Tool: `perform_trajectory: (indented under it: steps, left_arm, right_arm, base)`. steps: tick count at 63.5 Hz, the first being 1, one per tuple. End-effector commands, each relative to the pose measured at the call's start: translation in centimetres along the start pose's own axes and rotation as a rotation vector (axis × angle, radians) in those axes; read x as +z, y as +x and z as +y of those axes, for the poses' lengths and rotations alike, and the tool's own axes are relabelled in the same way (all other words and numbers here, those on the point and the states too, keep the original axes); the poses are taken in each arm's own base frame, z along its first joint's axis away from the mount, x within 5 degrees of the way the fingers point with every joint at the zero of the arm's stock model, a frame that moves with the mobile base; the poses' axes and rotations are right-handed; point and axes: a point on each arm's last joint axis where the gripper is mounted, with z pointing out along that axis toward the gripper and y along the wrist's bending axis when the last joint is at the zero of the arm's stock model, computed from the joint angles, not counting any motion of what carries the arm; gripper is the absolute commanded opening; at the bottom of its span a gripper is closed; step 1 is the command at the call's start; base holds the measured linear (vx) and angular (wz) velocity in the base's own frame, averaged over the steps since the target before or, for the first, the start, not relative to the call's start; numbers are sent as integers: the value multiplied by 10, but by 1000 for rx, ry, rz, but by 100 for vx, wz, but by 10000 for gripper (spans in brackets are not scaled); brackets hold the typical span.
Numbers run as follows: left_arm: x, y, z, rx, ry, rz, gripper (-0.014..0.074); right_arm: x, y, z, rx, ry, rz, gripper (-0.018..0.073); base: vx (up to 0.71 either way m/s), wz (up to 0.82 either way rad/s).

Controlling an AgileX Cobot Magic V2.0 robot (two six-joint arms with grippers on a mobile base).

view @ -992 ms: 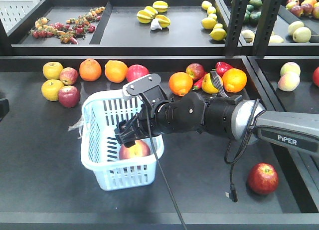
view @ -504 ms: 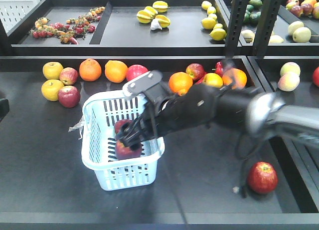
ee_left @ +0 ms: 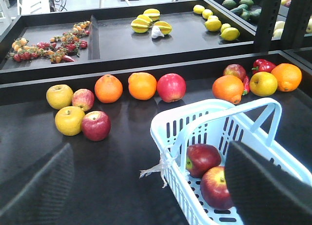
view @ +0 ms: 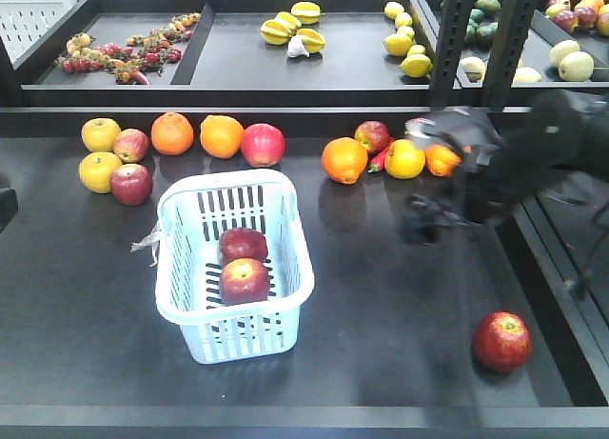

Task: Pick three apples into basket with both arms
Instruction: 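Move the right gripper down onto the third red apple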

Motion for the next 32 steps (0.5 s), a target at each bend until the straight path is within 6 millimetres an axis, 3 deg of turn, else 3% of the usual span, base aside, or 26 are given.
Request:
perform_trajectory:
  steps: [1,15,32]
  left_arm:
    - [-3,-12,2,-25,-27,-67,593]
    - [-3,-12,2,-25,-27,-67,593]
    - [-3,-12,2,-25,-27,-67,593]
  right_arm:
    - [-11,3,-27,53,39,11,631]
    - [26,29,-65,127,85,195,624]
    - [64,45,-75,133,120,328,620]
  base:
    - [0,0]
    - [0,0]
    - [0,0]
